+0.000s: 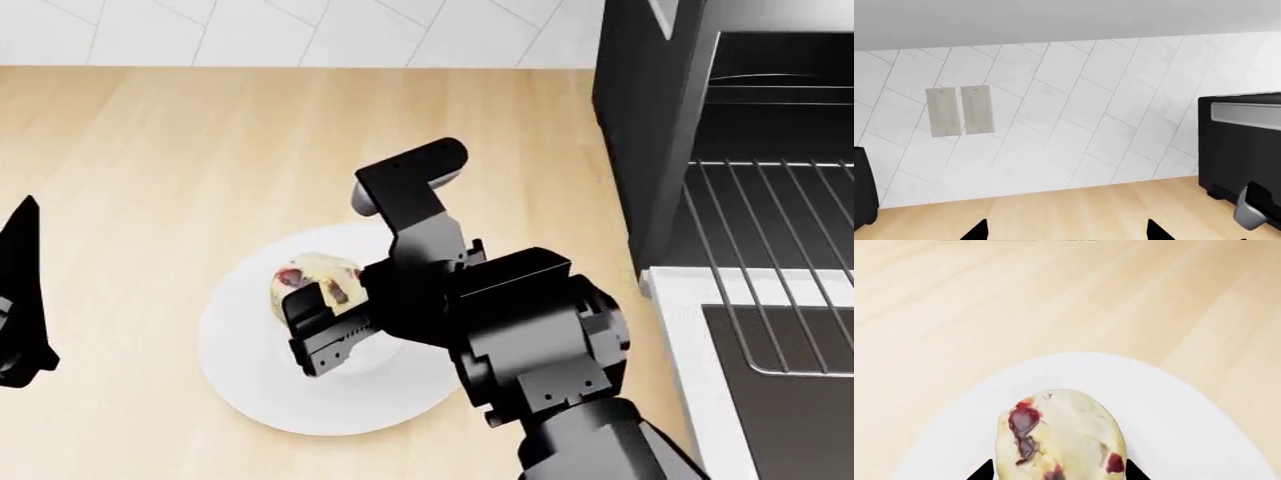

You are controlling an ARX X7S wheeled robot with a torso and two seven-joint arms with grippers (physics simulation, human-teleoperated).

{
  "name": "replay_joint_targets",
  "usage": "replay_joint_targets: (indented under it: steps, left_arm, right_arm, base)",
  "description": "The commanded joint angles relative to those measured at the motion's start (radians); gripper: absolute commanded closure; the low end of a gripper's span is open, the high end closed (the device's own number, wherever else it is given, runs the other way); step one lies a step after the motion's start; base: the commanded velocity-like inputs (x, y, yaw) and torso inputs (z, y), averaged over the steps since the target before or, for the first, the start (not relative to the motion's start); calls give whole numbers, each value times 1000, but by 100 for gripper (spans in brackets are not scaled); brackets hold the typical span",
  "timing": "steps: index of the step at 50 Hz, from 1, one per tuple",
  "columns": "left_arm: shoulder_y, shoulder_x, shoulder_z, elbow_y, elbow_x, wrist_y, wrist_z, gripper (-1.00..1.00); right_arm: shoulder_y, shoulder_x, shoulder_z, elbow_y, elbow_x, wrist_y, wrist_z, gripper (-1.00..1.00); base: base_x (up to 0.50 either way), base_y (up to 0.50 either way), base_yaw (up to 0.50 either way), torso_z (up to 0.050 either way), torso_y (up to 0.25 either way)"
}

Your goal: Place the scone on the rack of the toaster oven.

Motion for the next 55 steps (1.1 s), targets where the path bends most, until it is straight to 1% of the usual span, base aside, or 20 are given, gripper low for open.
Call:
replay_joint_targets:
  steps: [1, 6, 10, 19, 25, 29, 31, 36, 38, 44, 47, 50, 53, 55]
  left_arm:
    - [-2, -3, 3, -3, -2, 1, -5, -100]
    - [-12, 1, 8, -8, -4, 2, -8, -100]
    - [-15, 0, 11, -16, -2, 6, -6, -100]
    - [-7, 3, 25, -29, 11, 23, 1, -100]
    - [2, 3, 25, -29, 12, 30, 2, -100]
    - [8, 2, 26, -31, 15, 36, 3, -100]
    - [11, 4, 31, -38, 22, 46, 8, -100]
    - [16, 8, 40, -48, 30, 61, 16, -100]
    - [19, 7, 36, -47, 26, 62, 16, -100]
    - [26, 3, 29, -43, 22, 64, 15, -100]
    - [25, 2, 31, -44, 22, 65, 15, -100]
    - [22, 2, 34, -46, 22, 66, 15, -100]
    - [19, 3, 39, -48, 23, 67, 15, -100]
    - [13, 3, 41, -48, 20, 63, 13, -100]
  right_arm:
    - [-5, 1, -35, 0, 58, -3, 6, 100]
    - [2, 4, -36, -2, 70, 5, 11, 100]
    - [-14, 28, -29, -89, 93, 41, 38, 100]
    - [-85, 149, 27, -500, 162, 165, 195, 100]
    - [-112, 215, 71, -710, 196, 219, 290, 100]
    - [-130, 267, 117, -888, 238, 288, 377, 100]
    - [-137, 305, 161, -1020, 279, 353, 447, 100]
    - [-129, 351, 243, -1178, 352, 453, 548, 100]
    - [-119, 367, 301, -1263, 410, 516, 605, 100]
    - [-116, 381, 398, -1400, 518, 618, 716, 100]
    - [-108, 383, 470, -1472, 600, 679, 788, 100]
    - [-114, 398, 570, -1541, 717, 756, 895, 100]
    - [-129, 407, 638, -1581, 813, 799, 983, 100]
    - [-140, 423, 687, -1615, 903, 831, 1075, 100]
  base:
    - [0, 0, 0, 0, 0]
    - [0, 0, 0, 0, 0]
    - [0, 0, 0, 0, 0]
    - [0, 0, 0, 0, 0]
    - [0, 0, 0, 0, 0]
    - [0, 0, 0, 0, 0]
    - [0, 0, 0, 0, 0]
    - [0, 0, 0, 0, 0]
    - [0, 0, 0, 0, 0]
    - [0, 0, 0, 0, 0]
    - [0, 0, 0, 0, 0]
    - [0, 0, 0, 0, 0]
    - [0, 0, 0, 0, 0]
    - [0, 0, 0, 0, 0]
